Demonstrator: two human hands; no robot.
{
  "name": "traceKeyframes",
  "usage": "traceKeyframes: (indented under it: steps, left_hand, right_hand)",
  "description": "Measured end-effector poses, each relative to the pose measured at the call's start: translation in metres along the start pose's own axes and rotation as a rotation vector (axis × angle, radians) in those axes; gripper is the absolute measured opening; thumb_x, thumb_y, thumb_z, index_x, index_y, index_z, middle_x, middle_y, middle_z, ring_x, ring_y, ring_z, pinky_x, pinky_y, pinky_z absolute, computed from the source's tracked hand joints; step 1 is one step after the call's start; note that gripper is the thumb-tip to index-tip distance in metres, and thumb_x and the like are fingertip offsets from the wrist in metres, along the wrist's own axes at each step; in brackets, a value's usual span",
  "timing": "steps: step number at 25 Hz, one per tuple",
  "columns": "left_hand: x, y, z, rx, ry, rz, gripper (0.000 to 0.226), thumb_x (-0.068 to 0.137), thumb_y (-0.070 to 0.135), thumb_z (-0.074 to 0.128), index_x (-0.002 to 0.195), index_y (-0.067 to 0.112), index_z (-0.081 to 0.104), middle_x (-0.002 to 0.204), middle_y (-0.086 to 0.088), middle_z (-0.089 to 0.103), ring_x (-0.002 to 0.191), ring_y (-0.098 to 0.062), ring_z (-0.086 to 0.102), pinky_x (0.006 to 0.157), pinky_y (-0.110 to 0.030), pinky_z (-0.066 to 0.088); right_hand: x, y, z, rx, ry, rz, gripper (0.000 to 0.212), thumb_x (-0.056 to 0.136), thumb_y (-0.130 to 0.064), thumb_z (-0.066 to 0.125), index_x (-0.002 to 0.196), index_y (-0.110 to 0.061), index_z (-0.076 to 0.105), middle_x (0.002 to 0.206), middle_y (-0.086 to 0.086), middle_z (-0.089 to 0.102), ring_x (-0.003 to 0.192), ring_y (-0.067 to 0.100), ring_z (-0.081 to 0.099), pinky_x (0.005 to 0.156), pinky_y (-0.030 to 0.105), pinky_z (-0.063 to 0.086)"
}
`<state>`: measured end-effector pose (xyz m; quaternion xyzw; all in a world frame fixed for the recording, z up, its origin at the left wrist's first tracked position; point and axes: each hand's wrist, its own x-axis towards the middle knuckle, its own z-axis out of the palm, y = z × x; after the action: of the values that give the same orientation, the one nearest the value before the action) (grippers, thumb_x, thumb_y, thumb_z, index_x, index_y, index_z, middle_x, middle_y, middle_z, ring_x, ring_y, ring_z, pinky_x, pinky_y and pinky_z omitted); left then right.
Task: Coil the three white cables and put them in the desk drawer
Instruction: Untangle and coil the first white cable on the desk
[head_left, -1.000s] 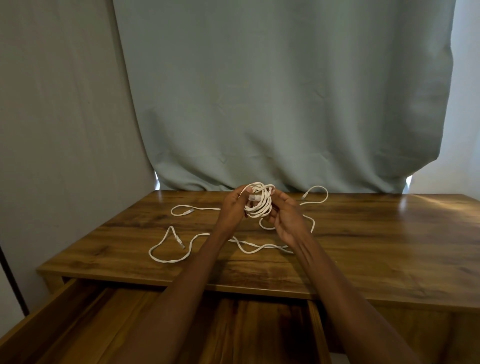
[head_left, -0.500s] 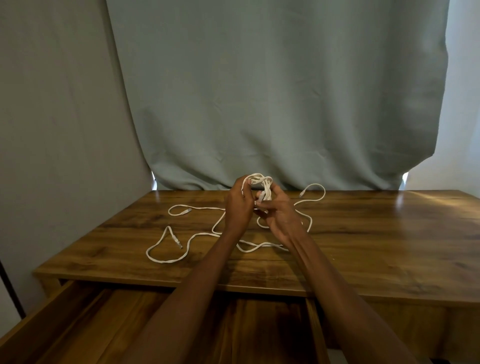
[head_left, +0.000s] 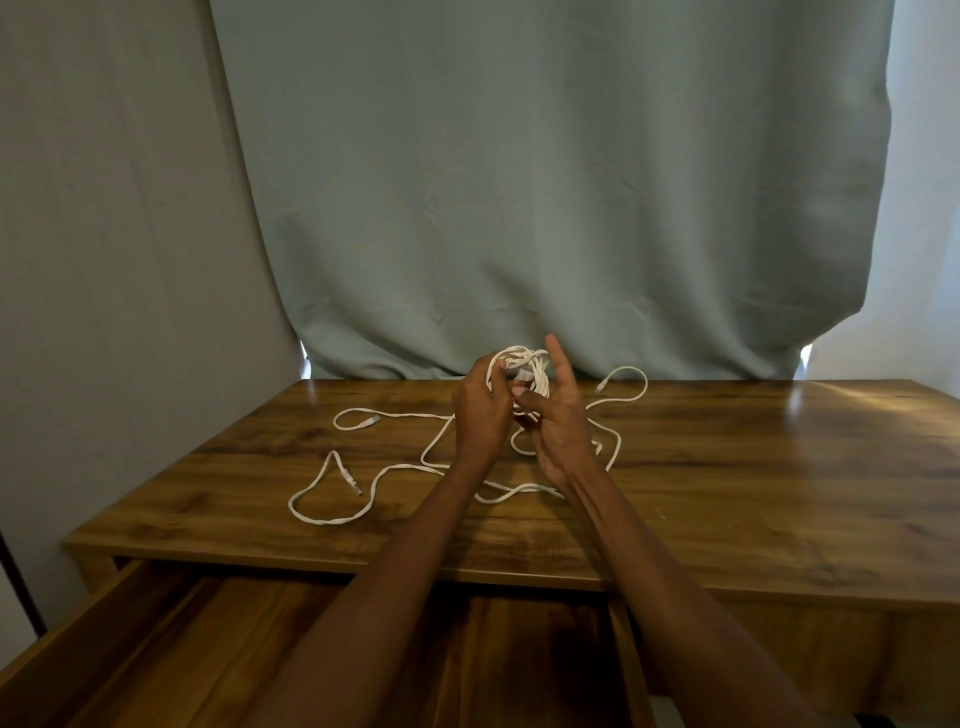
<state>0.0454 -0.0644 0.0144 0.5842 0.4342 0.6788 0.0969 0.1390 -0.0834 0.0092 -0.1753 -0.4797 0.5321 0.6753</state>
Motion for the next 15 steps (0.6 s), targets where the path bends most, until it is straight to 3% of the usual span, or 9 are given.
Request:
traceKeyframes:
  steps: [3,5,7,9,11,15]
  left_hand:
    - [-0.005,-0.003,0.000,-0.025,-0.016,0.007,0.023,0.102,0.018,0.050,0.116,0.014,0.069,0.104,0.003,0.072,0.095,-0.011,0.067,0.083,-0.027,0.055]
    - [-0.008,-0.001,0.002,-0.014,-0.010,0.019,0.024,0.103,0.018,0.050,0.117,0.012,0.069,0.105,0.002,0.072,0.093,-0.010,0.067,0.081,-0.024,0.054]
    - [-0.009,0.003,0.004,-0.006,0.009,0.017,0.026,0.104,0.020,0.047,0.117,0.011,0.068,0.107,-0.003,0.073,0.095,-0.013,0.067,0.082,-0.026,0.055]
    - [-0.008,0.006,0.006,-0.003,0.029,0.005,0.026,0.104,0.019,0.046,0.118,0.011,0.068,0.108,-0.004,0.073,0.095,-0.013,0.067,0.082,-0.025,0.054]
    - [-0.008,0.007,0.006,0.028,0.055,0.008,0.026,0.104,0.017,0.045,0.117,0.011,0.067,0.109,-0.004,0.073,0.097,-0.016,0.067,0.083,-0.027,0.054]
    - [-0.007,0.005,0.007,0.132,0.070,0.038,0.027,0.103,0.017,0.043,0.116,0.012,0.066,0.107,-0.005,0.073,0.098,-0.023,0.068,0.085,-0.037,0.056]
  right_hand:
    - [-0.002,0.002,0.004,0.014,0.039,0.011,0.084,0.085,0.003,0.071,0.151,-0.036,0.035,0.137,0.008,0.061,0.119,0.028,0.064,0.077,0.034,0.058]
    - [-0.002,0.004,0.009,-0.008,0.112,-0.035,0.074,0.088,-0.007,0.072,0.150,-0.031,0.040,0.133,0.007,0.064,0.118,0.024,0.065,0.089,0.038,0.058]
    - [-0.002,0.004,0.011,-0.105,0.165,-0.093,0.061,0.094,-0.021,0.067,0.149,-0.028,0.042,0.133,0.005,0.064,0.116,0.017,0.065,0.097,0.034,0.055]
    - [-0.003,0.002,0.008,-0.391,0.189,-0.189,0.054,0.099,-0.034,0.058,0.149,-0.027,0.043,0.121,0.000,0.069,0.107,0.009,0.066,0.088,0.020,0.054]
    - [-0.005,0.001,-0.002,-0.766,0.255,-0.333,0.047,0.099,-0.042,0.055,0.143,-0.026,0.053,0.098,-0.007,0.070,0.087,0.005,0.065,0.069,0.014,0.047]
    - [-0.006,0.006,-0.026,-1.257,0.361,-0.708,0.029,0.097,-0.035,0.063,0.118,-0.018,0.072,0.113,-0.002,0.064,0.084,0.008,0.062,0.062,0.016,0.040]
